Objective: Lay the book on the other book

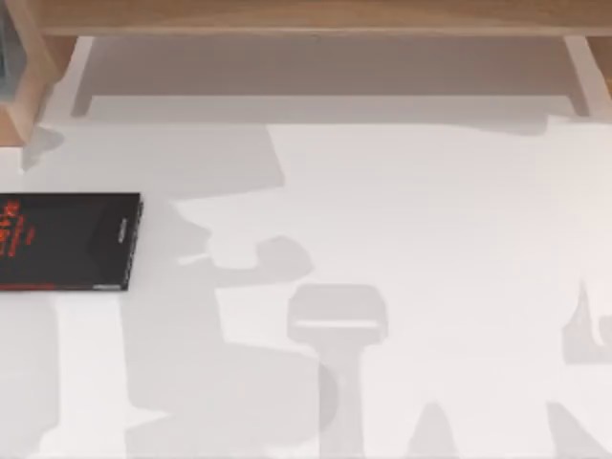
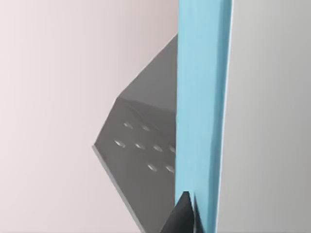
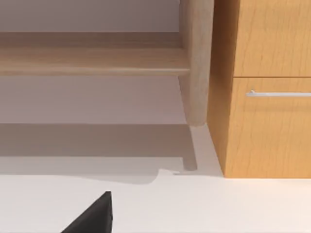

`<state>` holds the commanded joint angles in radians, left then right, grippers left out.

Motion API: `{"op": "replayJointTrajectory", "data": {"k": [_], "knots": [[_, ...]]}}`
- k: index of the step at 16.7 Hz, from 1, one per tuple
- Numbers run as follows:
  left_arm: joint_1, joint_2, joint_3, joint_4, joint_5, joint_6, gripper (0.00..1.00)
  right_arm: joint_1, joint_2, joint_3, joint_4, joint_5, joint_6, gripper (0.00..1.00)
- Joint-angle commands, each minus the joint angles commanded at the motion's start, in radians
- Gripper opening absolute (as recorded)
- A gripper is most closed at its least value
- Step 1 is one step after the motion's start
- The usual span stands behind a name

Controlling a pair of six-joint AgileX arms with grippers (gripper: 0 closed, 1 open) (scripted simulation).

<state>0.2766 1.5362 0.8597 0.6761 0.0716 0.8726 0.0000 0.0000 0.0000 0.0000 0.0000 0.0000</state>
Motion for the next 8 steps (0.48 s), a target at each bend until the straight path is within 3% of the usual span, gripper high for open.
{"op": "replayJointTrajectory", "data": {"k": [4,8], "knots": [[-0.052,-0.112,-0.258,-0.003,-0.044,0.344,0.0,0.0,0.0,0.0,0.0,0.0,0.0,1.0],[-0.148,-0.129,-0.451,-0.04,-0.032,0.613,0.0,0.0,0.0,0.0,0.0,0.0,0.0,1.0]]}}
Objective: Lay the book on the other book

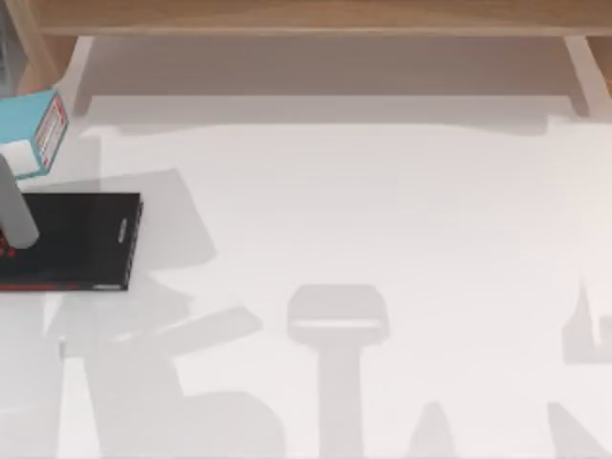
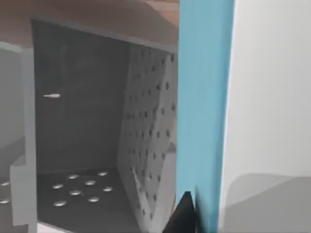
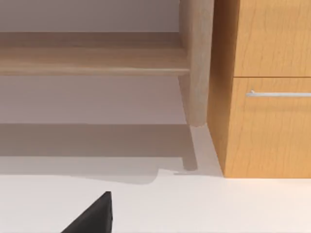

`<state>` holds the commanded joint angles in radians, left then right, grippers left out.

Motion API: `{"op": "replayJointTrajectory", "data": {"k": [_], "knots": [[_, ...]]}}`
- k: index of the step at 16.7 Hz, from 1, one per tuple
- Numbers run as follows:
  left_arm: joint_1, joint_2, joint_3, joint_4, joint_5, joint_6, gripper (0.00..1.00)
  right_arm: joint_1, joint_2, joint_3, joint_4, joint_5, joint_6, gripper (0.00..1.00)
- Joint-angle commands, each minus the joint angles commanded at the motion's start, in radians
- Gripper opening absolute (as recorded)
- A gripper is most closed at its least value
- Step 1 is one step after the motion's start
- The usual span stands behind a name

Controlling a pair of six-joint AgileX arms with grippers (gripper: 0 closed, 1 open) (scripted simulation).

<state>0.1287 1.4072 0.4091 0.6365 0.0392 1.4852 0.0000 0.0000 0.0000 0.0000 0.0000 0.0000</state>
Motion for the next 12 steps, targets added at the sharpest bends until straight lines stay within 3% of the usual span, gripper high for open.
{"op": "replayJointTrajectory", "data": {"k": [4,12], "knots": [[-0.086,0.035,-0.085,-0.032,0.03,0.127,0.0,0.0,0.0,0.0,0.0,0.0,0.0,1.0],[-0.09,0.052,-0.082,-0.025,0.031,0.132,0.0,0.0,0.0,0.0,0.0,0.0,0.0,1.0]]}}
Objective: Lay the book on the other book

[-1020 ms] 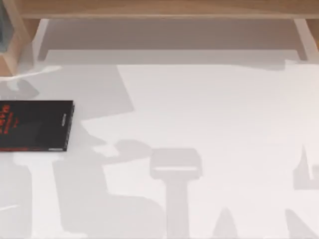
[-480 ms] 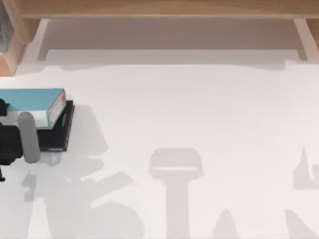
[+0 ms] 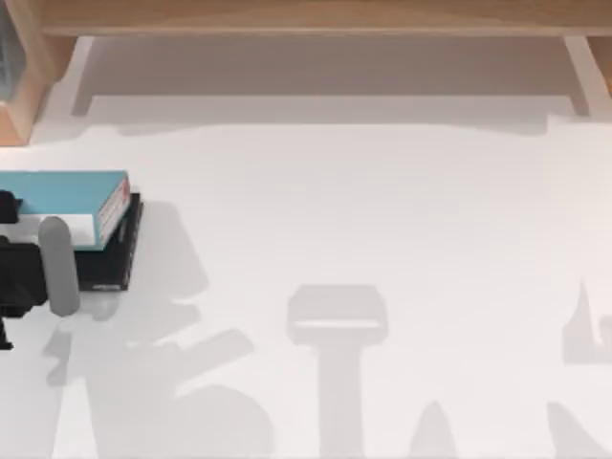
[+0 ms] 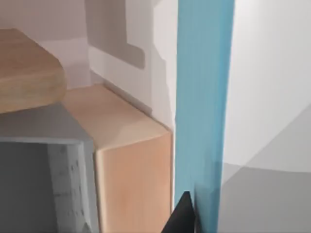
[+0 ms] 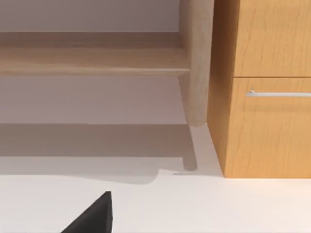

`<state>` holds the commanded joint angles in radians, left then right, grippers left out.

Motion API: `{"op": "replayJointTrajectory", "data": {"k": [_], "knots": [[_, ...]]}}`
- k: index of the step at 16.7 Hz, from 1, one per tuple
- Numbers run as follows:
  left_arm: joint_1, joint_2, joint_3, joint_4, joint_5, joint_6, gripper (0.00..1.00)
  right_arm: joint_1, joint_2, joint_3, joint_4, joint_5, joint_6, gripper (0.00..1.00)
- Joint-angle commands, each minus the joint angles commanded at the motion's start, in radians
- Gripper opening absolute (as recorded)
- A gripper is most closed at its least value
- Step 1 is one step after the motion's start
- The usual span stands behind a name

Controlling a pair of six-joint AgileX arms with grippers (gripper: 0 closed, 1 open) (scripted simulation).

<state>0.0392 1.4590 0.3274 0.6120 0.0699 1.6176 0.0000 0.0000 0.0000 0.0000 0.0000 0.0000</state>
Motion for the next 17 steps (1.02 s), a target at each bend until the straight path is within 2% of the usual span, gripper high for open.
{"op": "replayJointTrajectory", "data": {"k": [6,17], "knots": [[-0.003,0.017,0.006,0.009,0.0,-0.001,0.0,0.0,0.0,0.0,0.0,0.0,0.0,1.0],[-0.003,0.017,0.006,0.009,0.0,-0.001,0.83,0.0,0.0,0.0,0.0,0.0,0.0,1.0]]}}
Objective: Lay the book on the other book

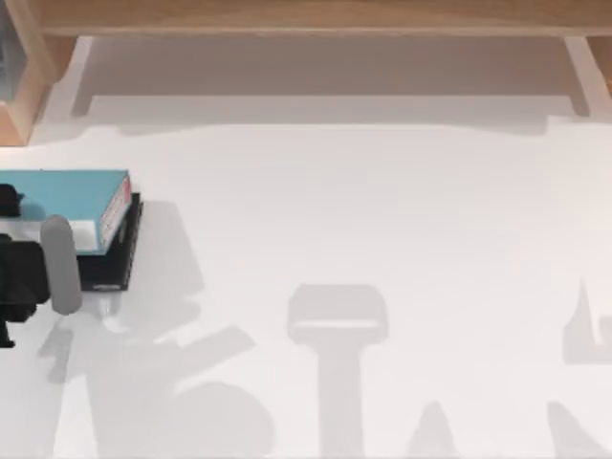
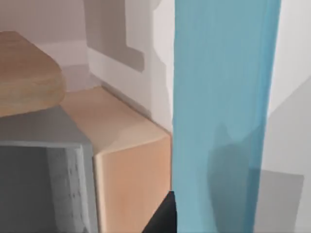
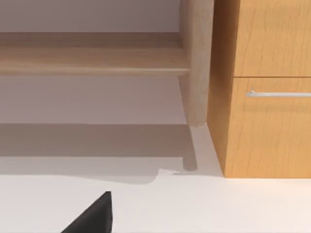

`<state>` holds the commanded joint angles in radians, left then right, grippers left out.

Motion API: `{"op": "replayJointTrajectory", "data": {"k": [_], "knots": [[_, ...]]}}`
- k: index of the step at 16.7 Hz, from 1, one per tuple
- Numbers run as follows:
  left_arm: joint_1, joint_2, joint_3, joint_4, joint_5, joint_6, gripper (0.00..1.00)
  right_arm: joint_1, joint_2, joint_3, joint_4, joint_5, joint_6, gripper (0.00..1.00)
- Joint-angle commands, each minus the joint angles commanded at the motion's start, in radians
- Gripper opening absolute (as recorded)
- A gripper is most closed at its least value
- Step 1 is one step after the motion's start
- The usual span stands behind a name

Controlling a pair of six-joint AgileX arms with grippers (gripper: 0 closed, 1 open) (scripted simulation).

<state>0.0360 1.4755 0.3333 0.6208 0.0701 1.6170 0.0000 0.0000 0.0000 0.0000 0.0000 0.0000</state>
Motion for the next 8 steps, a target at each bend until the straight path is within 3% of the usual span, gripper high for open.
{"op": "replayJointTrajectory", "data": {"k": [2,8], "knots": [[0.0,0.0,0.0,0.0,0.0,0.0,0.98,0.0,0.0,0.0,0.0,0.0,0.0,1.0],[0.0,0.0,0.0,0.0,0.0,0.0,1.0,0.0,0.0,0.0,0.0,0.0,0.0,1.0]]}}
